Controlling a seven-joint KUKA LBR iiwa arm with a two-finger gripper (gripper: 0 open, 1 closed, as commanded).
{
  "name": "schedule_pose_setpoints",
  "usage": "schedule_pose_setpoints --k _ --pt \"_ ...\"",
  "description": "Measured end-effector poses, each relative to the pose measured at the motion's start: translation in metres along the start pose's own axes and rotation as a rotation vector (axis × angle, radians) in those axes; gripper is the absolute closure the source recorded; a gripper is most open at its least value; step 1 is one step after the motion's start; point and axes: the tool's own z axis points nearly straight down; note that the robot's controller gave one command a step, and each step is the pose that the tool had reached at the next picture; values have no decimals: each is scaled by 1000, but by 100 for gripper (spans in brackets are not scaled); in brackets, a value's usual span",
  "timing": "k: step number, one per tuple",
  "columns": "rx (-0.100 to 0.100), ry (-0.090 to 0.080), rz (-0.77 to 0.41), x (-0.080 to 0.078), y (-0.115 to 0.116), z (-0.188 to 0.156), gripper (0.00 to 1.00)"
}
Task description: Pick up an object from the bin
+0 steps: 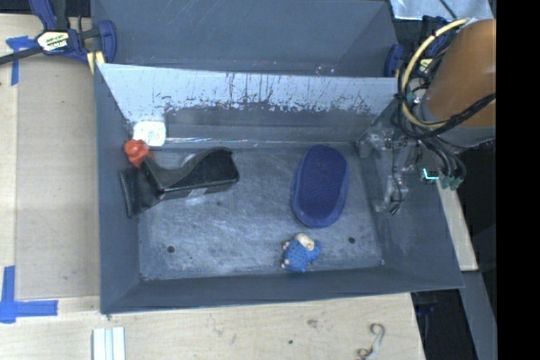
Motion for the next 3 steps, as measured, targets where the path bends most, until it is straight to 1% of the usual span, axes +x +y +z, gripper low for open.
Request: schedule_pose_setpoints --k 1,2,3 --pt "0 -4 -514 -29 36 76 0" --pt "2 -10 -1000 -74 26 105 0" --pt "9 -7 -997 -75 22 101 100"
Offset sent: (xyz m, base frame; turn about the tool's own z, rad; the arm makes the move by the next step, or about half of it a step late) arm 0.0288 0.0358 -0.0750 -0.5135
